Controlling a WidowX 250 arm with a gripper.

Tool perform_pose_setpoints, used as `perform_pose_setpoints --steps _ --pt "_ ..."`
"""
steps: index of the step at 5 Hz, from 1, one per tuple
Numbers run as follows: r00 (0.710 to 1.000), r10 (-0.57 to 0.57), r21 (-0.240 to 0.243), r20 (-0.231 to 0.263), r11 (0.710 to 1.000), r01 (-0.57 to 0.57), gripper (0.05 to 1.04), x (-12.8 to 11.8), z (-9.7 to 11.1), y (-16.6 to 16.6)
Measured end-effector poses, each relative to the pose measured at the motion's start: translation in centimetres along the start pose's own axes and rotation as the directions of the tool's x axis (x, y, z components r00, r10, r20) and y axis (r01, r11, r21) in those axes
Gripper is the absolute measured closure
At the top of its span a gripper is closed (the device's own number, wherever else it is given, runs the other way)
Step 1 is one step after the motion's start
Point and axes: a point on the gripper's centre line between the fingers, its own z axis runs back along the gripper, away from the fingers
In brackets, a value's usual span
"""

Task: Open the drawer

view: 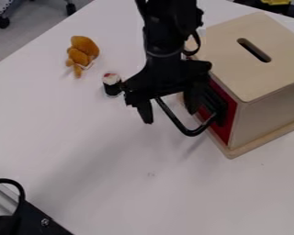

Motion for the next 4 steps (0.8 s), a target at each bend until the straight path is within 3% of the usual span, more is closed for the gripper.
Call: perform_pose_setpoints --steps 3,4 --pt "0.998 0.043 0.063 -0.039 0.997 -0.040 0.085 0.8 -3.8 1.1" --pt "0.998 0.042 0.076 -0.045 0.996 -0.039 0.136 1.1 -4.5 0.9"
